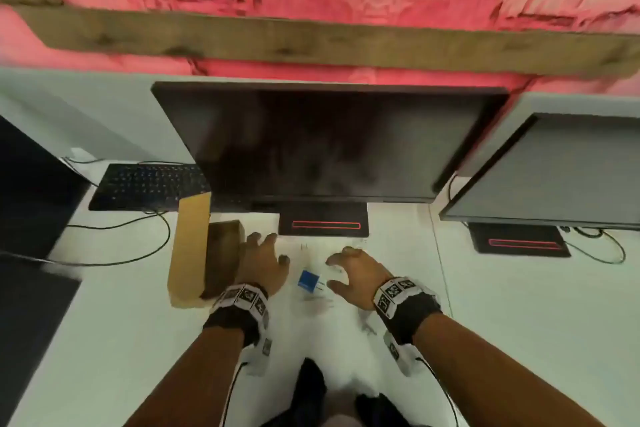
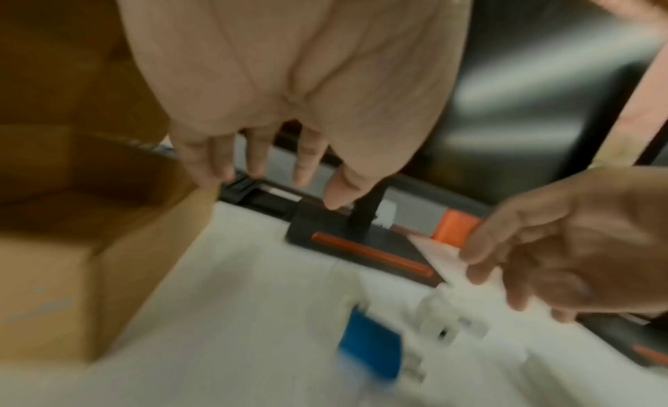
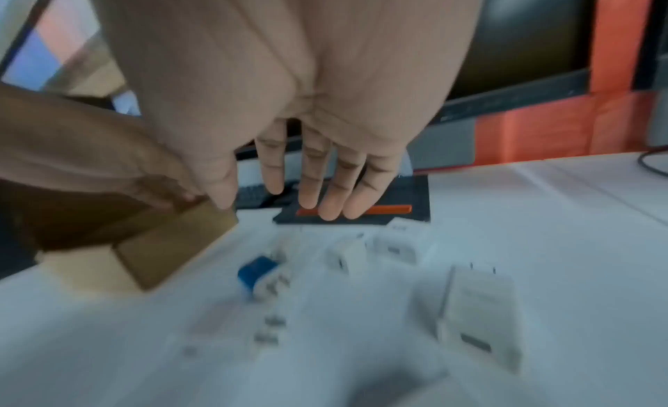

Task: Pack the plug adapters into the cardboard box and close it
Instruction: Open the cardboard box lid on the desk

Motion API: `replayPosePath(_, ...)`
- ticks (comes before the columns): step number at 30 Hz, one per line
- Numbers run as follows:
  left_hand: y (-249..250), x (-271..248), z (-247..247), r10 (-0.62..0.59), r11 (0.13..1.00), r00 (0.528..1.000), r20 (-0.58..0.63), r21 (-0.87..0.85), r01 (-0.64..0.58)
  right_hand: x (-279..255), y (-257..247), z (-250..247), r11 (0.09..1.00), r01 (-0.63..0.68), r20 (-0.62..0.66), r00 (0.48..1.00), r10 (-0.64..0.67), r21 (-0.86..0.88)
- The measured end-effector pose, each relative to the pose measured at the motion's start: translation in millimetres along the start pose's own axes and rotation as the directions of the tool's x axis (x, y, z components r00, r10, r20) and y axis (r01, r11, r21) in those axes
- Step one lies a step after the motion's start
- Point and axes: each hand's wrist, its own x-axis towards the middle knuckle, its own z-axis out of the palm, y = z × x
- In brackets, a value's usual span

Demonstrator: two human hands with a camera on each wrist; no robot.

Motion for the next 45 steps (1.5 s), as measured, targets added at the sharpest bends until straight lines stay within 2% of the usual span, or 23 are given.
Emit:
replayPosePath(2,-20,-3,15,-0.182,0.983,0.982,0.050,0.009,0.182,4,1,17,0.997,0.021,0.143,0.990,-0.011,-0.073)
replayPosePath(3,-33,-8,26,-0.229,0.973,0.972,0.053,-0.002,0.229,4,2,28,0.993,0.035,0.193,0.981,-0.013,-0.112)
replayPosePath(7,-55,-23,46,-0.221,0.974,0.975,0.026,-0.044,0.222,6,-8,62,0.948,0.174,0.301,0.949,-0.089,-0.268)
replayPosePath(10,-59,-26,45,-0.249,0.961,0.968,-0.019,-0.126,0.245,9,-15,74,0.932,0.214,0.313,0.942,-0.118,-0.293)
replayPosePath(14,-70,-39,48,-0.174,0.964,0.973,-0.151,-0.228,0.137,8,-16,77,0.902,0.227,0.276,0.953,-0.128,-0.368)
replayPosePath(18,-91,-53,50,-0.068,0.983,0.991,-0.114,-0.179,0.047,0,-5,76,0.904,0.147,0.223,0.973,-0.059,-0.401)
replayPosePath(22,-110,-64,55,0.030,0.984,0.996,-0.085,-0.170,-0.044,-14,5,78,0.937,0.030,0.209,0.977,0.046,-0.348)
replayPosePath(28,-106,-78,63,-0.079,0.967,0.997,0.000,-0.244,0.077,-33,8,81,0.976,-0.006,0.177,0.983,0.045,-0.216)
replayPosePath(34,-105,-76,56,0.059,0.988,0.988,-0.140,-0.132,-0.077,-41,5,76,0.988,0.015,0.136,0.991,0.006,-0.155)
replayPosePath(38,-99,-80,51,0.043,0.997,0.983,-0.176,-0.062,-0.054,-43,3,75,0.990,0.000,0.121,0.993,0.017,-0.141)
replayPosePath(41,-104,-82,60,0.090,0.996,0.985,-0.149,0.027,-0.087,-45,1,75,0.996,-0.015,0.092,0.995,0.023,-0.087)
replayPosePath(45,-110,-79,65,0.093,0.990,0.993,-0.073,0.110,-0.085,-44,-3,73,0.997,-0.018,-0.048,0.999,0.022,0.077)
